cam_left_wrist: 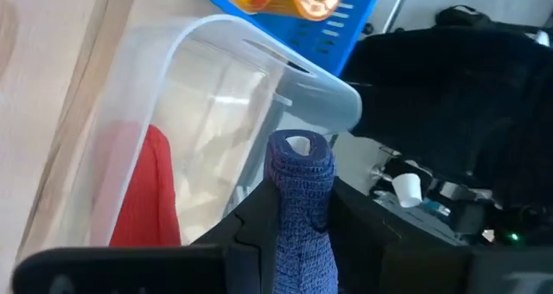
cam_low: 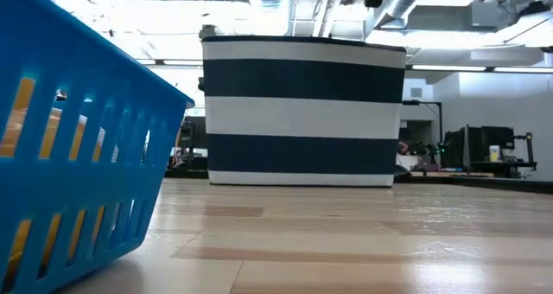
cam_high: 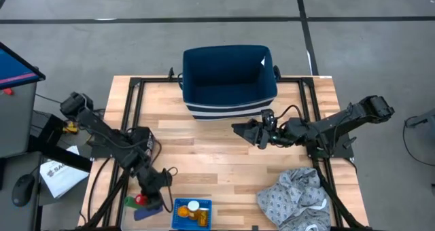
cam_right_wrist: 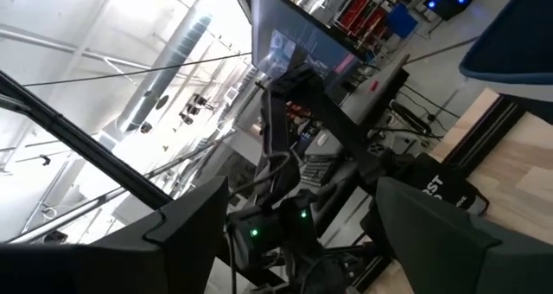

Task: Pick & place medical supplies in basket/bin
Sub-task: Put the blue bandage into the transparent bin, then put the gray patients gown into the blue laundry organizer

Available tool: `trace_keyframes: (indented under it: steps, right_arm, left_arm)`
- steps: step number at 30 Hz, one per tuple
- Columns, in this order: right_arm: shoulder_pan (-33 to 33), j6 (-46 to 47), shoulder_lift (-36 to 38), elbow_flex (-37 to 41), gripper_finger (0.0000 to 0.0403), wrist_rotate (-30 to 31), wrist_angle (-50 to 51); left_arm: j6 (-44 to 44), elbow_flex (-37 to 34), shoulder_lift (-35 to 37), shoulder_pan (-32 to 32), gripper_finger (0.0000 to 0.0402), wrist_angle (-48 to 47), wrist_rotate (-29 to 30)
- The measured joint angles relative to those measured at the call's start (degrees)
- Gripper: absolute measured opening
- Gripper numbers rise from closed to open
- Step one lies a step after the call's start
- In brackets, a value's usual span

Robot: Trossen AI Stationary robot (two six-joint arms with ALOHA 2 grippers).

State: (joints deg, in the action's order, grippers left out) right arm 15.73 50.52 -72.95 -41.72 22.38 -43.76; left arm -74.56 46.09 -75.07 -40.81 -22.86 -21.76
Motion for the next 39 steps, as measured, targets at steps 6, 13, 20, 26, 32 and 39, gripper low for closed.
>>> trace_keyframes:
  steps: [6, 13, 20, 26, 32, 39]
  right_arm:
    - [0.02, 0.00, 0.00, 0.01, 0.0292, -0.01, 0.01]
    - [0.02, 0.01, 0.00, 0.00, 0.0292, -0.01, 0.03]
    - [0.02, 0.02, 0.00, 0.01, 0.0292, -0.01, 0.03]
    - [0.02, 0.02, 0.00, 0.01, 0.0292, 0.01, 0.03]
    - [0.07, 0.02, 0.00, 0.01, 0.0292, 0.01, 0.02]
    - [0.70, -1.49, 0.00, 0.01, 0.0292, 0.01, 0.01]
  left_arm:
    - [-0.91, 0.00, -1.59, 0.10, 0.0078, -0.07, 2.76]
    - [-0.75, 0.00, -1.39, 0.10, 0.0127, -0.06, 5.44]
    - [0.76, 0.00, -1.37, -0.40, 0.0205, -0.15, 5.00]
    - [3.76, 0.00, -0.13, -0.38, 0.0238, -0.37, 1.61]
    - [5.31, 0.00, 6.73, -0.35, 0.0244, -1.37, 1.67]
    - [5.64, 0.00, 18.06, 0.54, 0.0221, -5.71, 15.21]
